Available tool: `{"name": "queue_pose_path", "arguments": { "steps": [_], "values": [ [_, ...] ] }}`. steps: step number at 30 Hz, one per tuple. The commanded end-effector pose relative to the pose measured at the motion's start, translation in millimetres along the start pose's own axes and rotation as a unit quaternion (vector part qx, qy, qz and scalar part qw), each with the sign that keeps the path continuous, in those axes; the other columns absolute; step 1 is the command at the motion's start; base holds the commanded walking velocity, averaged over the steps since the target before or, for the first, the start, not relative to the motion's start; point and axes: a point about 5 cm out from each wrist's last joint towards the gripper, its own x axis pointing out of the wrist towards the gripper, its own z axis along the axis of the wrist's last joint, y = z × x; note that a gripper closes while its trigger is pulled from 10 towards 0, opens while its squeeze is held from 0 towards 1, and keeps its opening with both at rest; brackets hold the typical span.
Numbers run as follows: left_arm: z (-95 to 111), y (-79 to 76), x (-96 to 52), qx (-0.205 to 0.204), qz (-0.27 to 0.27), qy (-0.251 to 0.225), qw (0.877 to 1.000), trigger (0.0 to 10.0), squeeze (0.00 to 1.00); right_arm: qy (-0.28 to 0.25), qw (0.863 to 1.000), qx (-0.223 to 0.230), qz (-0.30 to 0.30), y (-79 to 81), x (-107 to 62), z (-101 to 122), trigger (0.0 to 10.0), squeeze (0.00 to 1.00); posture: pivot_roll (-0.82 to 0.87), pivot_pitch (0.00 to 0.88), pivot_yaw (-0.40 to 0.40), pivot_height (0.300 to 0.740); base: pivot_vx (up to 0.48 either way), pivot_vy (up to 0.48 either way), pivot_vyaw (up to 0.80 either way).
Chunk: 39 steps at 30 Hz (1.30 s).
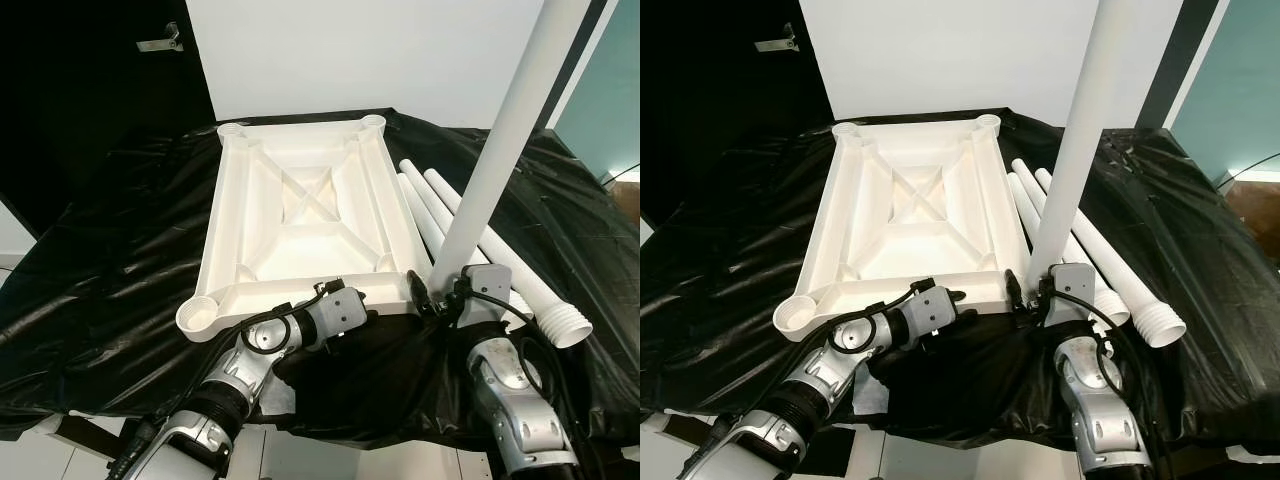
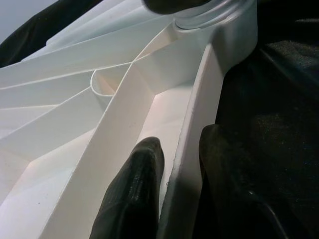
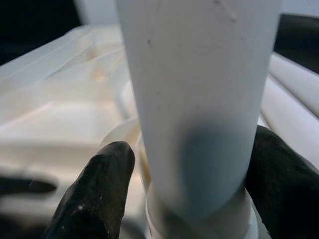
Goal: Building children table
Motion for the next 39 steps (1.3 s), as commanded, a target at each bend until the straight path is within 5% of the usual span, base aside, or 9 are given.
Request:
{"name": "queue_pose_path", "arguments": {
  "steps": [1, 13, 14, 15, 16, 31, 33, 36, 39],
  "values": [
    [-32.1, -26.2, -2.6, -0.042, -0.026, 0.074, 0.996, 10.0, 0.0, 0.013, 0.998, 0.01, 0.055, 1.9, -0.9, -3.2, 10.0, 0.0, -0.05, 0.03, -0.016, 0.74, 0.0, 0.0, 0.0],
    [-29.6, -23.4, -0.6, -0.038, -0.028, 0.071, 0.996, 10.0, 0.0, 0.022, 0.994, -0.029, 0.102, -21.5, 1.8, 2.9, 10.0, 0.0, -0.07, 0.028, -0.001, 0.74, 0.0, 0.0, 0.0],
    [-30.0, -22.8, -1.1, -0.037, -0.028, 0.072, 0.996, 10.0, 0.0, 0.027, 0.991, -0.036, 0.123, -24.1, 2.9, 4.3, 9.1, 0.0, -0.07, 0.028, -0.001, 0.74, 0.0, 0.0, 0.0],
    [-30.2, -22.1, -1.5, -0.036, -0.027, 0.072, 0.996, 10.0, 0.0, 0.032, 0.989, -0.044, 0.14, -25.9, 3.8, 5.5, 3.7, 0.0, -0.07, 0.028, -0.001, 0.74, 0.0, 0.0, 0.0],
    [-30.2, -21.4, -1.6, -0.036, -0.027, 0.072, 0.996, 10.0, 0.0, 0.035, 0.986, -0.048, 0.154, -26.9, 4.3, 6.1, 0.0, 0.0, -0.07, 0.028, -0.001, 0.74, 0.0, 0.0, 0.0],
    [-30.5, -21.9, -2.4, -0.038, -0.024, 0.072, 0.996, 10.0, 0.0, 0.065, 0.977, -0.018, 0.201, -23.5, 1.8, -1.4, 0.0, 0.0, -0.06, 0.026, -0.01, 0.74, 0.0, 0.0, 0.0],
    [-30.1, -21.9, -2.2, -0.039, -0.023, 0.071, 0.996, 10.0, 0.0, 0.047, 0.987, 0.006, 0.152, -20.5, 1.3, -3.5, 0.0, 0.0, -0.05, 0.027, -0.013, 0.74, 0.0, 0.0, 0.0],
    [-30.6, -23.2, -2.2, -0.04, -0.024, 0.071, 0.996, 10.0, 0.0, -0.037, 0.998, 0.012, -0.038, -21.4, -3.0, 0.6, 0.0, 0.0, -0.05, 0.03, -0.014, 0.74, 0.0, 0.0, 0.0],
    [-30.7, -23.9, -2.3, -0.04, -0.024, 0.072, 0.996, 10.0, 0.0, -0.049, 0.996, 0.008, -0.07, -20.0, -5.3, 1.3, 0.0, 0.0, -0.04, 0.036, -0.017, 0.74, 0.0, 0.0, 0.0]
  ]
}}
